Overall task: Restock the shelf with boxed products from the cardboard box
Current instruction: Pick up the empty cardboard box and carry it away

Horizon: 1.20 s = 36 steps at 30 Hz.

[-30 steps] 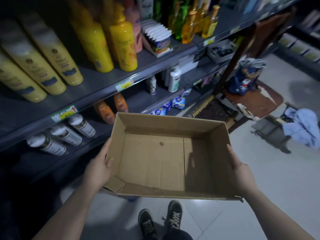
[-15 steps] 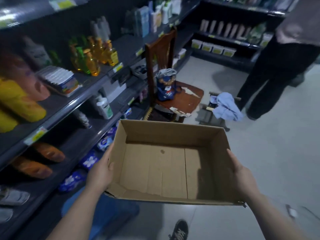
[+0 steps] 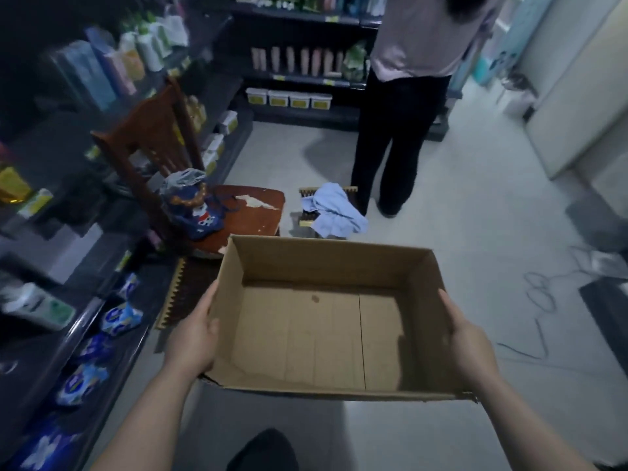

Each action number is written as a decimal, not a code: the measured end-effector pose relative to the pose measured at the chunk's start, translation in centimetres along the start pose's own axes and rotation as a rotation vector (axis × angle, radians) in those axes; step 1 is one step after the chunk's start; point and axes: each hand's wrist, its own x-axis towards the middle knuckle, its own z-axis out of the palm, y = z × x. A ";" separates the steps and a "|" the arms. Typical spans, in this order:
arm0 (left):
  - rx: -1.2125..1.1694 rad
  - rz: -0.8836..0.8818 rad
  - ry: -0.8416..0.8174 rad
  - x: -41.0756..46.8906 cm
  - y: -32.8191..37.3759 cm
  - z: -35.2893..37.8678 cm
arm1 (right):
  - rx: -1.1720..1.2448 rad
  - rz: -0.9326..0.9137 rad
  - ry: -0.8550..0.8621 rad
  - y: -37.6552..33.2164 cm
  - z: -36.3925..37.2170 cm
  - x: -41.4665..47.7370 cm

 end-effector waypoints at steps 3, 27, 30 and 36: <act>0.018 0.049 -0.046 3.8 3.9 1.1 | 0.035 0.052 0.040 1.4 -1.0 1.9; 0.190 0.635 -0.305 31.0 36.3 13.8 | 0.185 0.580 0.313 9.4 -10.1 19.1; 0.171 0.683 -0.338 32.3 40.4 17.0 | 0.189 0.614 0.326 12.0 -11.8 21.8; 0.167 0.690 -0.315 32.7 51.0 22.4 | 0.213 0.639 0.359 18.8 -16.7 28.1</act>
